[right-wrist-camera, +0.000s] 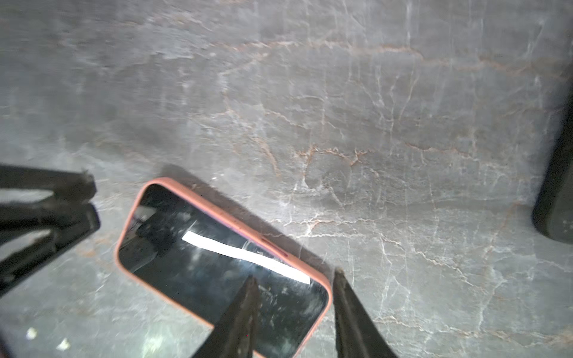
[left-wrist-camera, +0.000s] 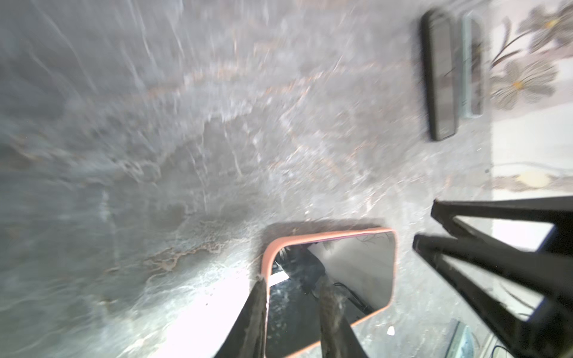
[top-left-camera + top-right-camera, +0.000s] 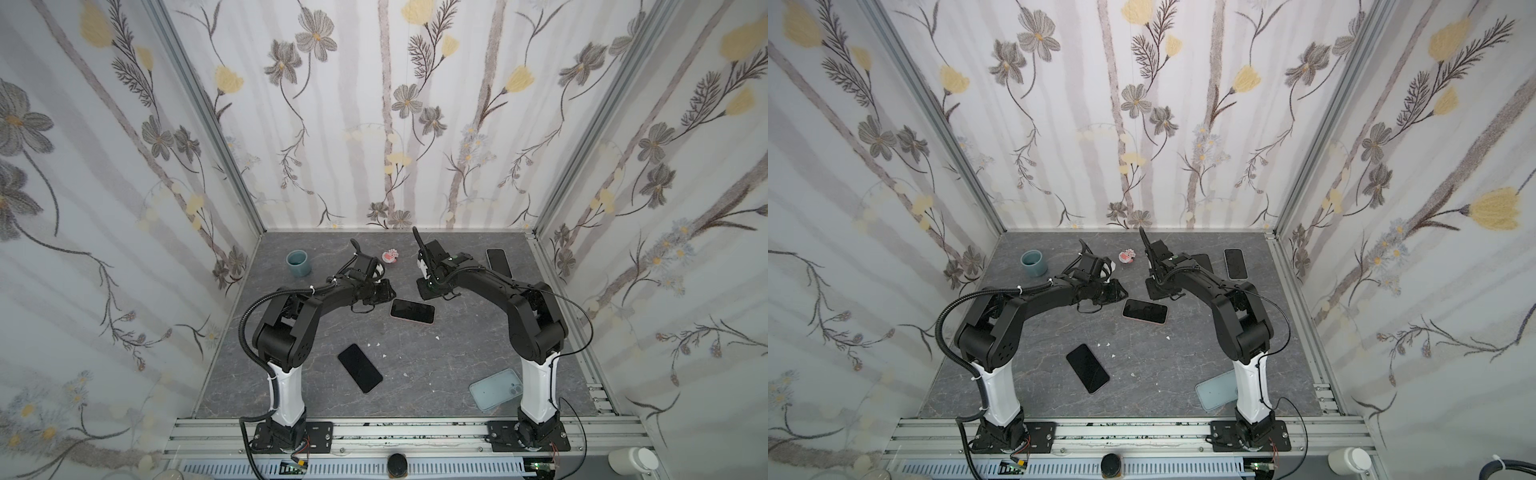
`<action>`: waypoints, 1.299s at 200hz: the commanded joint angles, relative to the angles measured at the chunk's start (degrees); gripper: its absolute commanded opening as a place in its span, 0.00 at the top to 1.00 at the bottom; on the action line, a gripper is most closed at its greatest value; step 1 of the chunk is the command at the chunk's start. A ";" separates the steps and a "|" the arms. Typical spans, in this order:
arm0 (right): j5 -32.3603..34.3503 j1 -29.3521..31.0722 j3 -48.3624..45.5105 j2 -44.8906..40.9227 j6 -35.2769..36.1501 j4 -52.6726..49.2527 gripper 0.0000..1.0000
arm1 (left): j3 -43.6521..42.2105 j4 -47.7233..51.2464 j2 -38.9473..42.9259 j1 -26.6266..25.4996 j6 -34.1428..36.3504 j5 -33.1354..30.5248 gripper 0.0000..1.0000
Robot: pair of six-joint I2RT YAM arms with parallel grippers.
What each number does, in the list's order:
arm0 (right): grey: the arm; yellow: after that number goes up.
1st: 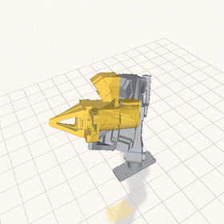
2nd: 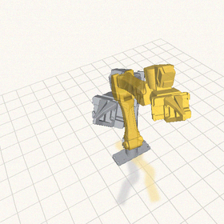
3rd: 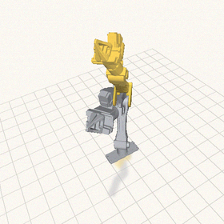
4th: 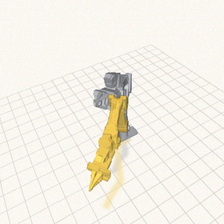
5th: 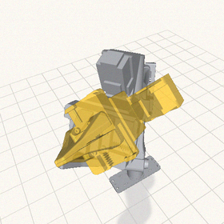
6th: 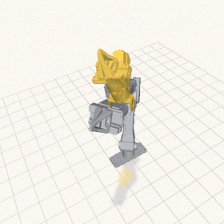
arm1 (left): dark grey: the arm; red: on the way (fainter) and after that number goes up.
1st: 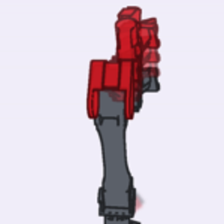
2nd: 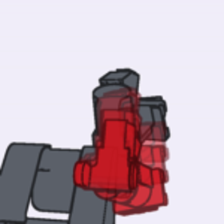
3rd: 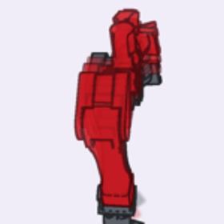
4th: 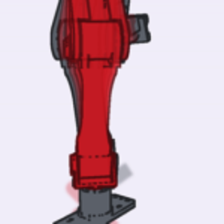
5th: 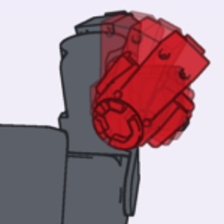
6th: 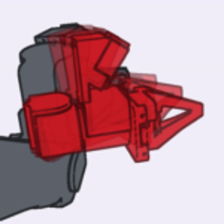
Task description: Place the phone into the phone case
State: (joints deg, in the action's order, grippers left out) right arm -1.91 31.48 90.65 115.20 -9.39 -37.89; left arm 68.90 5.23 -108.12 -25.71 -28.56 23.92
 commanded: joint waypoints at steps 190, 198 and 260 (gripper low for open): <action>-5.51 2.89 -2.15 6.12 35.03 -0.97 0.02 | -25.57 -2.50 48.57 2.81 21.07 -19.57 0.14; -3.80 3.10 -1.93 6.70 34.38 -1.06 0.04 | -25.57 -2.18 48.32 2.86 21.54 -19.90 0.13; 0.37 0.57 0.10 8.59 27.39 -1.66 0.23 | -26.41 -1.33 45.98 2.86 22.63 -22.21 0.13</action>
State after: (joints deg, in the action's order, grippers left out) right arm -5.21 33.85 90.26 122.69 22.85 -38.26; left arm 42.61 4.36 -61.67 -22.94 -7.27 3.11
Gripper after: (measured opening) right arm 0.784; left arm 0.866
